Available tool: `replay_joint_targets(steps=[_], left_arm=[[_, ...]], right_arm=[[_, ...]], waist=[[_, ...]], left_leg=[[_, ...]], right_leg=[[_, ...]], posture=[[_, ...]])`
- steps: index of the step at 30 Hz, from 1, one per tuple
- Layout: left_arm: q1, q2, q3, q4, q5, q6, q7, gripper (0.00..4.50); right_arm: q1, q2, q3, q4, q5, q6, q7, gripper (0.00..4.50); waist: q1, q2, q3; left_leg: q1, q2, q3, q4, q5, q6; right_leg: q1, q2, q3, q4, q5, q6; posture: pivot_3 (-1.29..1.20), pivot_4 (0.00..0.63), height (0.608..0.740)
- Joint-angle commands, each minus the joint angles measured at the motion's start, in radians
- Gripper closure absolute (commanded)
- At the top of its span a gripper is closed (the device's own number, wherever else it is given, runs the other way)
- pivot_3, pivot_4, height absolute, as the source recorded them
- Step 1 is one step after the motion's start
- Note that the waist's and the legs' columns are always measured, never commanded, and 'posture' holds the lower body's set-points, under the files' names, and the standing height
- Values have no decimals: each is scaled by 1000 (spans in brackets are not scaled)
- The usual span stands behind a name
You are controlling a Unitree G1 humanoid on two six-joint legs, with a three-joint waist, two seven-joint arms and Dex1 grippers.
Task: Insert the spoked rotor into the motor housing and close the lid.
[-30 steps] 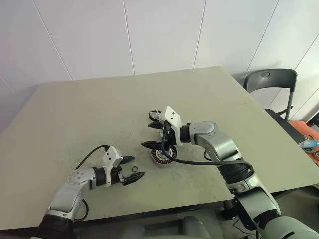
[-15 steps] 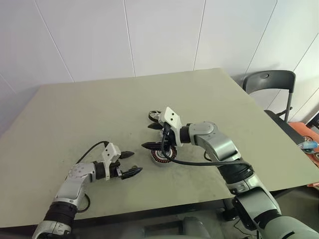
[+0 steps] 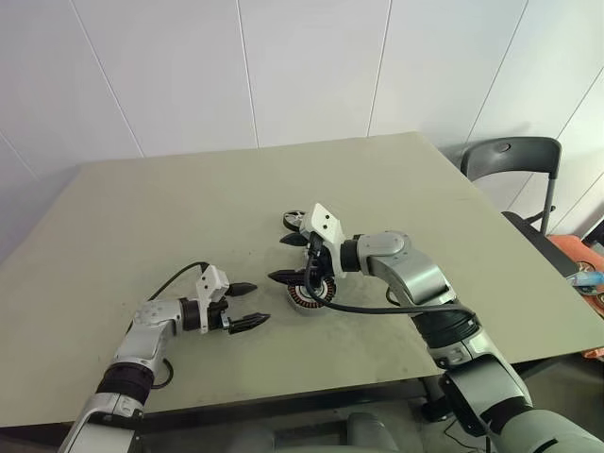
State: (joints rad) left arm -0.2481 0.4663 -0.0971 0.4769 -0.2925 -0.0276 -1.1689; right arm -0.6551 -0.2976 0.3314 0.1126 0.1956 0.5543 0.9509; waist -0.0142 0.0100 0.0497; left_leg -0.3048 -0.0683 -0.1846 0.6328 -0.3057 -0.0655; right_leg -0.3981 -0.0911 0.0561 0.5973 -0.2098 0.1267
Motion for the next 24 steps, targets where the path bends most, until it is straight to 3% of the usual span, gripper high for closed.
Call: replay_joint_targets(steps=[1, 10, 24], left_arm=[[51, 3, -14, -105, -10, 74, -7, 0], [84, 14, -12, -192, -2, 123, -13, 0], [104, 41, -56, -177, 78, 80, -7, 0]], right_arm=[[-16, 0, -4, -14, -3, -20, 2, 31], [-15, 2, -3, -10, -12, -22, 3, 31], [-12, 3, -3, -11, -15, -24, 0, 31]], waist=[[-1, 0, 0], [2, 0, 0], [1, 0, 0]], left_leg=[[0, 0, 0, 0, 0, 0], [-13, 0, 0, -2, 0, 0], [-13, 0, 0, -2, 0, 0]], right_leg=[[-1, 0, 0, 0, 0, 0], [-14, -1, 0, -2, 2, 2], [-14, -1, 0, -2, 2, 3]], posture=[[0, 0, 740], [0, 0, 740], [0, 0, 740]])
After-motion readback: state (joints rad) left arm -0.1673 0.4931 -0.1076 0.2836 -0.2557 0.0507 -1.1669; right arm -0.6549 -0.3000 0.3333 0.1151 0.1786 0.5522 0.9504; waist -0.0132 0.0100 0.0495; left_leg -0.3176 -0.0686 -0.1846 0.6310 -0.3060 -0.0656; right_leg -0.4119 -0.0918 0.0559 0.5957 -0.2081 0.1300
